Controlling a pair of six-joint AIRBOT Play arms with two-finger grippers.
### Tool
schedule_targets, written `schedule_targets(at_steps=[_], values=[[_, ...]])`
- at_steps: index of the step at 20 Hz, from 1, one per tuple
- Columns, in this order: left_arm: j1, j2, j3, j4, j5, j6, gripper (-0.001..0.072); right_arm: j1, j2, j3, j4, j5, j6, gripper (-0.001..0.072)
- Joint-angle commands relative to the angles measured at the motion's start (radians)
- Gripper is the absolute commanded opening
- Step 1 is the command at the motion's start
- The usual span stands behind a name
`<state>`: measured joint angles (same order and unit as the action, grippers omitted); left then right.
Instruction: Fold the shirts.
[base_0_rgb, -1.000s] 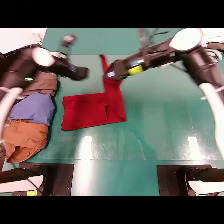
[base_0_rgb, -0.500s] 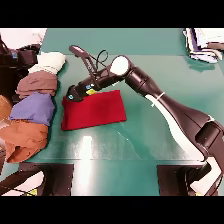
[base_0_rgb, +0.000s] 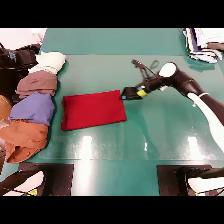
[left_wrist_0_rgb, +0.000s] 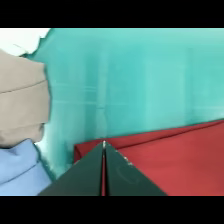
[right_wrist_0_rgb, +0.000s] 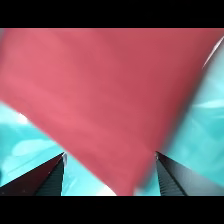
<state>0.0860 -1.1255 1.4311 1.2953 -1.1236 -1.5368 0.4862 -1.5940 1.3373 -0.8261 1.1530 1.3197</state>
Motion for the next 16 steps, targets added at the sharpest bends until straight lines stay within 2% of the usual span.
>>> schedule_targets(at_steps=[1, 6, 10, 12, 15, 16], values=[[0.001, 0.000, -0.006, -0.043, 0.003, 0.000, 0.0023, -0.116, 0.003, -0.158, 0.003, -0.008, 0.000, 0.0629], [0.001, -0.001, -0.006, -0.048, 0.008, 0.000, 0.0023, -0.058, -0.168, -0.134, 0.237, -0.016, -0.066, 0.0590], [0.001, 0.000, -0.006, -0.072, 0.005, 0.000, 0.0023, 0.046, -0.304, 0.060, 0.304, -0.029, -0.066, 0.0549], [0.001, 0.000, -0.006, -0.103, 0.004, 0.001, 0.0022, 0.091, -0.356, 0.175, 0.301, -0.037, -0.066, 0.0414], [-0.050, 0.000, -0.006, -0.095, -0.007, 0.026, 0.0021, 0.118, -0.403, 0.293, 0.299, -0.057, -0.066, 0.0061], [-0.082, 0.000, -0.006, -0.088, -0.005, 0.026, 0.0021, 0.117, -0.407, 0.316, 0.299, -0.054, -0.066, 0.0019]])
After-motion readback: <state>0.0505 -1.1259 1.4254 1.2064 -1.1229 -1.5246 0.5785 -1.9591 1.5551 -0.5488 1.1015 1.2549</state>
